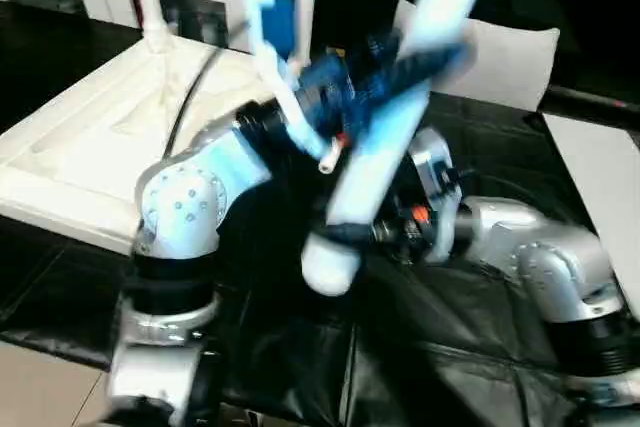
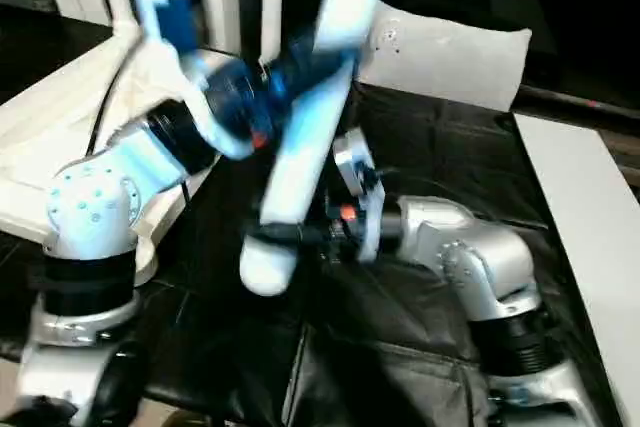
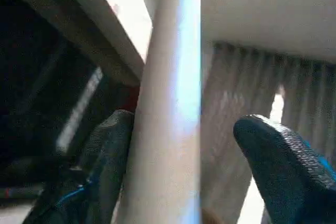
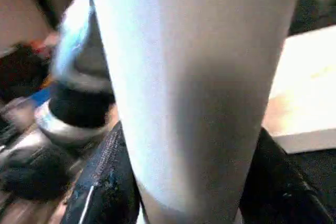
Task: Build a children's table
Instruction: Pick table leg
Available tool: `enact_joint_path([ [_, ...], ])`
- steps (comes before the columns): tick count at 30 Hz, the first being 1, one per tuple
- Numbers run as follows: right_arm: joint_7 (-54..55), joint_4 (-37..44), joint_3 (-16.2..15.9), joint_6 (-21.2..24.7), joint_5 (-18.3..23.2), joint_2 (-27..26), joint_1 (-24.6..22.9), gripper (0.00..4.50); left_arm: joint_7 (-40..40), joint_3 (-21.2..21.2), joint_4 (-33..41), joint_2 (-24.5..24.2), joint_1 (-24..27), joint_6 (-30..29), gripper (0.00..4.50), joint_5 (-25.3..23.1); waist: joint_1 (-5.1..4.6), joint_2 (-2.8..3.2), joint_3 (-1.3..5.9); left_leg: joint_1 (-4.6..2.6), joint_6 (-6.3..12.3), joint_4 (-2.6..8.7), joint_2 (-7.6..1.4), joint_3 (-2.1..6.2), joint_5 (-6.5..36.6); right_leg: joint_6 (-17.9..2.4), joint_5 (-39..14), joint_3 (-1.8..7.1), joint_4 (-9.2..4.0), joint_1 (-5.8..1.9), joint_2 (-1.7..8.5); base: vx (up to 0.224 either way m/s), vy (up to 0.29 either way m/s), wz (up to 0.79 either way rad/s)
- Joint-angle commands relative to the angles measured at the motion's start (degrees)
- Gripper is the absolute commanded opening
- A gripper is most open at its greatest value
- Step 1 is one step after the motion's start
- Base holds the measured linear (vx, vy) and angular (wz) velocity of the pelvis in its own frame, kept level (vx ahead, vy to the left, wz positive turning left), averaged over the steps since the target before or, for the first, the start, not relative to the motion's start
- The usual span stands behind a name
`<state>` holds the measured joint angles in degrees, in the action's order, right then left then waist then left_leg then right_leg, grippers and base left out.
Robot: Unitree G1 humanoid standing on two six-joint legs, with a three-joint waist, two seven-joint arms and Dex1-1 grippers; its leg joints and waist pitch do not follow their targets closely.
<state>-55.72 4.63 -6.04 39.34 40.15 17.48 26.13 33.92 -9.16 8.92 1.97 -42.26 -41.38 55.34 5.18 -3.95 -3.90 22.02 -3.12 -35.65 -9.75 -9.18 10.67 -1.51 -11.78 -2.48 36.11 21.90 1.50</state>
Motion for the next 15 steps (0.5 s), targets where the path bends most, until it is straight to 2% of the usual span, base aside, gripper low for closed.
enact_joint_path([
  [1, 2.1, -1.1, 2.2, -1.4, -0.9, 0.2, -0.8, 1.93, -1.2, -0.9, 1.7, 0.5, -0.8, 2.1, 3.73, 0.6, 0.08, -0.1, 3.78, -0.96, -0.24, 4.35, -3.64, 0.96, 7.0, -8.9, -14.0, 2.99, -5.12, -2.5, 6.61, 0.0, 0.0, 0.0],
  [2, 3.4, -1.5, 2.4, -2.1, -1.5, -0.4, -0.9, 1.93, -2.9, -1.9, 1.4, 1.2, -1.2, 4.7, 3.73, -0.7, 0.09, -0.26, 3.78, -0.91, -0.13, 4.34, -3.58, 0.93, 6.7, -8.5, -13.7, 3.0, -5.04, -2.58, 6.52, 0.0, 0.0, 0.0],
  [5, 7.2, -1.8, 0.9, -5.3, -5.7, -1.5, -1.4, 1.93, -7.1, -5.2, 0.1, 1.3, -2.2, 7.7, 3.73, -2.0, -0.1, -0.01, 3.79, -0.88, -0.57, 4.39, -3.58, 1.02, 7.0, -7.6, -13.5, 3.01, -5.02, -2.59, 6.54, 0.0, 0.0, 0.0],
  [7, 10.9, -1.4, -2.4, -10.9, -12.2, -2.3, -2.4, 1.93, -11.1, -6.4, -1.3, -1.4, -1.4, 10.6, 3.73, -8.9, -0.3, -0.05, 3.74, -0.96, -0.93, 4.52, -3.64, 1.09, 7.4, -6.6, -14.0, 3.01, -5.13, -2.39, 6.42, 0.0, 0.0, 0.0],
  [8, 10.9, -1.4, -2.4, -10.9, -12.2, -2.3, -2.4, 1.93, -11.1, -6.4, -1.3, -1.4, -1.4, 10.6, 3.73, -8.9, -0.45, 0.08, 3.71, -1.03, -1.14, 4.62, -3.62, 1.16, 7.6, -5.7, -14.2, 3.07, -5.06, -2.26, 6.33, 0.0, 0.0, 0.0],
  [9, 11.3, -1.4, -2.9, -11.8, -13.1, -2.4, -2.5, 1.93, -11.5, -6.2, -1.4, -2.0, -1.1, 11.0, 3.73, -10.2, -0.42, 0.15, 3.77, -1.13, -1.09, 4.59, -3.6, 1.14, 7.6, -5.6, -13.9, 3.12, -5.04, -2.33, 6.43, 0.0, 0.0, 0.0],
  [12, 14.4, -2.3, -3.7, -14.6, -16.1, -4.3, -2.4, 1.93, -16.1, -0.2, -6.0, -6.9, 0.9, 12.2, 3.73, -22.0, -0.56, 0.43, 3.74, -1.28, -1.2, 4.78, -3.76, 1.19, 8.2, -5.6, -12.8, 3.24, -4.78, -2.01, 6.34, 0.0, 0.0, 0.0],
  [13, 14.4, -2.3, -3.7, -14.6, -16.1, -4.3, -2.4, 1.93, -16.1, -0.2, -6.0, -6.9, 0.9, 12.2, 3.73, -22.0, -0.45, 0.52, 3.77, -1.34, -1.27, 4.86, -3.83, 1.3, 8.4, -5.4, -12.8, 3.21, -4.81, -1.97, 6.4, 0.0, 0.0, 0.0],
  [14, 15.5, -2.6, -4.2, -15.8, -17.5, -4.8, -2.4, 1.93, -16.9, 2.7, -7.7, -8.6, 1.7, 12.5, 3.73, -25.7, -0.47, 0.56, 3.79, -1.39, -1.54, 4.83, -3.77, 1.22, 8.4, -5.7, -12.5, 3.22, -4.76, -2.02, 6.43, 0.0, 0.0, 0.0],
  [15, 15.7, -2.7, -4.3, -16.0, -17.8, -5.0, -2.3, 1.93, -17.0, 3.5, -7.9, -8.9, 1.8, 12.6, 3.73, -26.5, -0.58, 0.56, 3.72, -1.34, -1.78, 5.01, -3.86, 1.27, 8.8, -5.8, -12.3, 3.24, -4.77, -2.01, 6.39, 0.0, 0.0, 0.0],
])
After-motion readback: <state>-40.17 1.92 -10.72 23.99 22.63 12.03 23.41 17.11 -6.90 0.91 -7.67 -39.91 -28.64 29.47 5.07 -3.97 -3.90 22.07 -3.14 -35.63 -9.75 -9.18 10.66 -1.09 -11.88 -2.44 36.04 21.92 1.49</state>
